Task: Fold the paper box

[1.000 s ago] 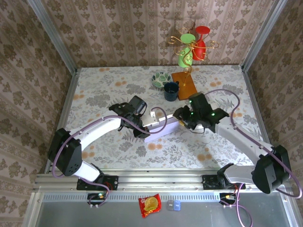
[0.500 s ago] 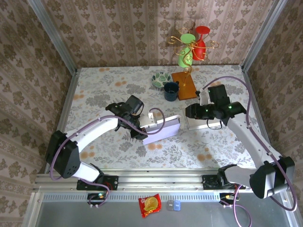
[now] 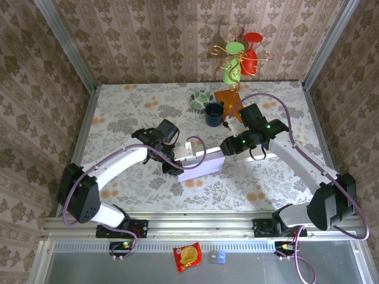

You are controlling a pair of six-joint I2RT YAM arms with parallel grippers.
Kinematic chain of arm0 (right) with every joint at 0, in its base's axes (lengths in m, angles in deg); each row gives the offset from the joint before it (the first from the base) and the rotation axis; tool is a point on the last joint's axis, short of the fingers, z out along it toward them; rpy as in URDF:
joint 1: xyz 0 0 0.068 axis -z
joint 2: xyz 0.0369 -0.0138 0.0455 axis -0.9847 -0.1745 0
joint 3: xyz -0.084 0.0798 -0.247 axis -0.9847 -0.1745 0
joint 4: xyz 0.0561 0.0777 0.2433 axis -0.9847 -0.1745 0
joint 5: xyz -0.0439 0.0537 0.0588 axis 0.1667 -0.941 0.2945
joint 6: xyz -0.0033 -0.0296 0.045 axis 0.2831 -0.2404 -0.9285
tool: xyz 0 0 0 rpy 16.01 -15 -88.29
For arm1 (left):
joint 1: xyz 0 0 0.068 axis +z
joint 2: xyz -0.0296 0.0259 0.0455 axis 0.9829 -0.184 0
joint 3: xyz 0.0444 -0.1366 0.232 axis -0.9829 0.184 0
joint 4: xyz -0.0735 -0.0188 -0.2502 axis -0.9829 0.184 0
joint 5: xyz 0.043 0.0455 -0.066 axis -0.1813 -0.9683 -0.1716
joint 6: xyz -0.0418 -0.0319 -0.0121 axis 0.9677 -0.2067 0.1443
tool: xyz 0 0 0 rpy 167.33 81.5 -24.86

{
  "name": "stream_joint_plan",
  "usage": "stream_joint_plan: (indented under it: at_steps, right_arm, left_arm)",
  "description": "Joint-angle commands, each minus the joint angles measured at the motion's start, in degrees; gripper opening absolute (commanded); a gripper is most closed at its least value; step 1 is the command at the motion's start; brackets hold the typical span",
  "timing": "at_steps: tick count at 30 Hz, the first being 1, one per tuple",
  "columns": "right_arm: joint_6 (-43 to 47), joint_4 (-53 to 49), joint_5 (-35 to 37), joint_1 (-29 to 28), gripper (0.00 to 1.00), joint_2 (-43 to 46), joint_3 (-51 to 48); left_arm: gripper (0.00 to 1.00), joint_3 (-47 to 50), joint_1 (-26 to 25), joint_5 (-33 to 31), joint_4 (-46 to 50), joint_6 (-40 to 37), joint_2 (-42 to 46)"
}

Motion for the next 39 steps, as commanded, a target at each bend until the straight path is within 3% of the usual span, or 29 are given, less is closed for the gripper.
stream_joint_plan:
  at_steps: [1, 13, 29, 35, 39]
  right_arm:
    - [2.70, -2.19, 2.59, -0.85, 0.44, -0.58, 2.64]
    - [2.96, -2.41, 4.31, -2.60, 0.28, -3.31, 3.83]
    - [2.96, -3.18, 6.63, -3.84, 0.16, -2.81, 4.36]
    - [2.55, -2.95, 11.60, -4.92, 0.01, -2.94, 4.34]
    - [1.70, -2.92, 14.68, -6.08, 0.00, -2.70, 4.30]
  left_arm:
    - [0.34, -0.49, 0.39, 1.82, 1.52, -1.48, 0.31]
    - [0.34, -0.77, 0.34, 1.98, 1.53, -1.45, -0.10]
    - [0.34, -1.07, 0.35, 2.35, 1.44, -1.08, -0.54]
    - [0.34, -1.11, 0.47, 2.52, 0.96, -0.11, -0.60]
    - [0.33, -1.13, 0.86, 2.44, 0.39, 1.38, -0.92]
